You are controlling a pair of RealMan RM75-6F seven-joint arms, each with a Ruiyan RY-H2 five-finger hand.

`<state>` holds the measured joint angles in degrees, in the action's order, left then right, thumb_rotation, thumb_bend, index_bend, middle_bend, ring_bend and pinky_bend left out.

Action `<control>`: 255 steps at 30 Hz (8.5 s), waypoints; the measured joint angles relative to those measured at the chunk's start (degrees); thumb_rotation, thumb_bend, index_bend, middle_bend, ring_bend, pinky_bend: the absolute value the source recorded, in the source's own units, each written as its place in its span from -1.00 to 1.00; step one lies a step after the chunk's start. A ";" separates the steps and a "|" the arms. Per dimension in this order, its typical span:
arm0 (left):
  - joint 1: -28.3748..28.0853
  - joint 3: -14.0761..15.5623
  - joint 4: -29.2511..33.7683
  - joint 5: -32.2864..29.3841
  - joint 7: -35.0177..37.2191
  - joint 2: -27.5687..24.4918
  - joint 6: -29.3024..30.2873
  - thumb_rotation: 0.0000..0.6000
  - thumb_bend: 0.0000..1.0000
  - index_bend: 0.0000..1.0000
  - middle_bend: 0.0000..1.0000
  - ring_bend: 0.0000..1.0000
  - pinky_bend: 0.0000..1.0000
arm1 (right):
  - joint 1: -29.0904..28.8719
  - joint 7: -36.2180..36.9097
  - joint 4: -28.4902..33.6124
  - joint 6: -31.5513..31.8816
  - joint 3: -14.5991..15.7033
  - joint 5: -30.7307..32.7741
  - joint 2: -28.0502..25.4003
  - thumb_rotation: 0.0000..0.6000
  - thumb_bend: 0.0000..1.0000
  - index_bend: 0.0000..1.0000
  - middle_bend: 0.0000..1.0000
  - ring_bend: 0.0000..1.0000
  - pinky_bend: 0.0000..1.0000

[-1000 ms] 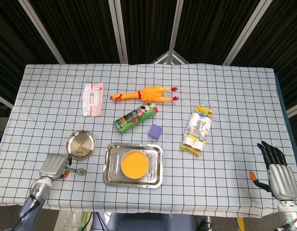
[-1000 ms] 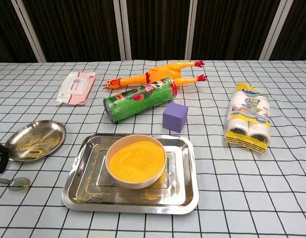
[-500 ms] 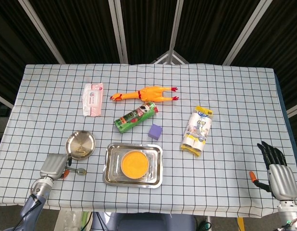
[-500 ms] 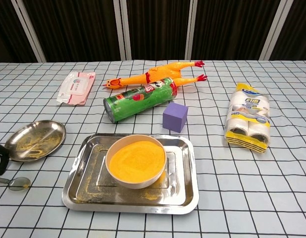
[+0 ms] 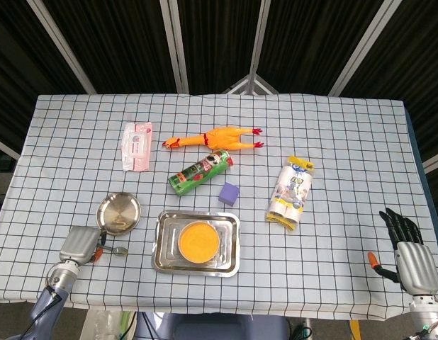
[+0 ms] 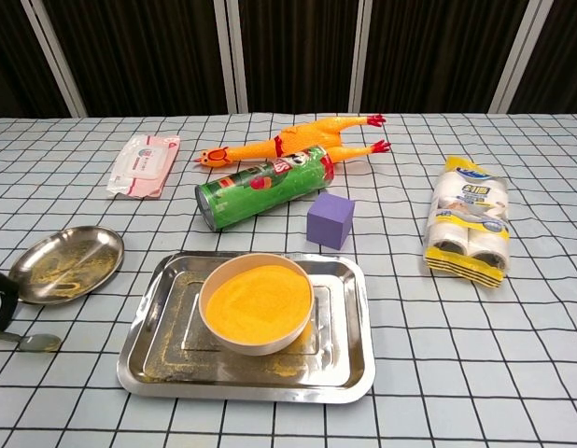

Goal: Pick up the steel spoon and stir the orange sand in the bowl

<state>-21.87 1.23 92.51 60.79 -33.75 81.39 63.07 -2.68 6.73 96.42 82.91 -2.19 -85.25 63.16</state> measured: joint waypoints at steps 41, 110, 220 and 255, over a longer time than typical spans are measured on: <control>-22.25 -13.75 21.77 -19.47 -36.25 8.65 7.65 1.00 0.11 0.03 1.00 1.00 1.00 | -0.36 2.06 -0.09 -0.83 -0.40 0.75 -0.19 1.00 -0.19 -1.00 -1.00 -1.00 -1.00; -28.66 -4.71 0.67 -6.62 -26.77 19.00 8.55 1.00 -0.31 0.10 1.00 1.00 1.00 | -0.24 3.44 0.73 -1.13 -0.22 0.86 -0.88 1.00 -0.19 -1.00 -1.00 -1.00 -1.00; -26.21 -5.80 -0.53 -4.06 -26.82 20.18 5.46 1.00 0.09 0.14 1.00 1.00 1.00 | -0.19 3.94 1.08 -1.44 -0.13 1.07 -1.14 1.00 -0.19 -1.00 -1.00 -1.00 -1.00; -29.74 -3.08 5.11 4.34 -37.79 10.48 5.29 1.00 0.45 0.60 1.00 1.00 1.00 | -0.21 4.07 1.43 -1.74 -0.03 1.14 -1.29 1.00 -0.19 -1.00 -1.00 -1.00 -1.00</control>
<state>-51.61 -1.86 97.62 65.14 -71.54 91.87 68.36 -2.89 10.80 97.85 81.18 -2.22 -84.11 61.88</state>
